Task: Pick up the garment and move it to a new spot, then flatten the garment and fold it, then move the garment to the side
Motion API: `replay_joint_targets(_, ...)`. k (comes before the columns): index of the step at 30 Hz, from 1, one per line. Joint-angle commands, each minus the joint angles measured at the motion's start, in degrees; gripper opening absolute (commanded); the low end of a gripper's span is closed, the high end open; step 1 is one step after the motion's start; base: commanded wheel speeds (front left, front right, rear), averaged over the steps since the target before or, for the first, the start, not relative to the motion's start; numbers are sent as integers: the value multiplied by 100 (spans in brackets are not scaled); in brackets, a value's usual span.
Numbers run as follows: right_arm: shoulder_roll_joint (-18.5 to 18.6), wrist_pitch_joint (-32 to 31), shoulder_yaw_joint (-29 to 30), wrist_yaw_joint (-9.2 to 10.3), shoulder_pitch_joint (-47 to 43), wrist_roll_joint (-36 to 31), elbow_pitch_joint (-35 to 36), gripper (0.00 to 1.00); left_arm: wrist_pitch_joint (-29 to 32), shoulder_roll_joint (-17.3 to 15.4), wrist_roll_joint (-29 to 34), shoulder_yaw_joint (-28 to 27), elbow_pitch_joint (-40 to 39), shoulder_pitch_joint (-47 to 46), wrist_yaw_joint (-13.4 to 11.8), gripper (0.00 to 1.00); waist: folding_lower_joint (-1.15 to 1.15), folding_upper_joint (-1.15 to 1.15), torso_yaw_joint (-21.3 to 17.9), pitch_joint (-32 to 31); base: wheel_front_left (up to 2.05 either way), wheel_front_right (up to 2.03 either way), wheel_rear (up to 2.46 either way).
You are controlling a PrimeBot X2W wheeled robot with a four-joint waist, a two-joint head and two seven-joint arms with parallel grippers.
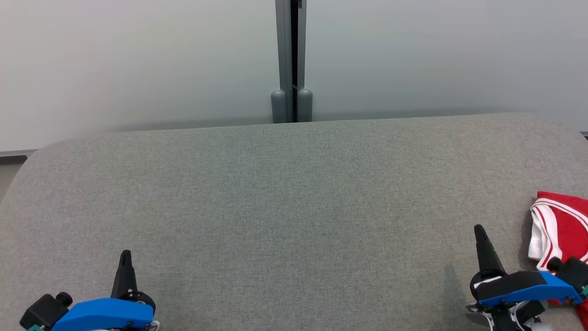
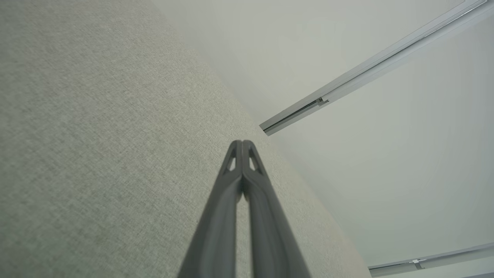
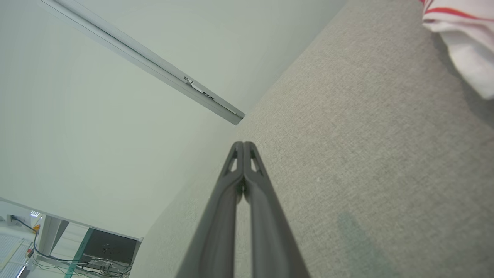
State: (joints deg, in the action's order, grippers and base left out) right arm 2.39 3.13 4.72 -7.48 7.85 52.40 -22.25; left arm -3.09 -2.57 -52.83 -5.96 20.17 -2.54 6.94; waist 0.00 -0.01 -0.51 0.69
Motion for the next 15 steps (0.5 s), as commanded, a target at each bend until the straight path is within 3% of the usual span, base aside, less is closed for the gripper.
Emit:
replay_joint_targets(1, 43, -53, 23, -2, 8, 228, 126, 0, 50, -33, -218, -17, -109, -162, 35, 0, 0, 0, 1, -1, 0, 0, 0)
replay_joint_targets(15, 49, -277, 64, -2, -45, 1150, 303, 0, 275, -36, -1131, -27, -238, -219, 42, 0, 0, 0, 11, -11, 0, 0, 0)
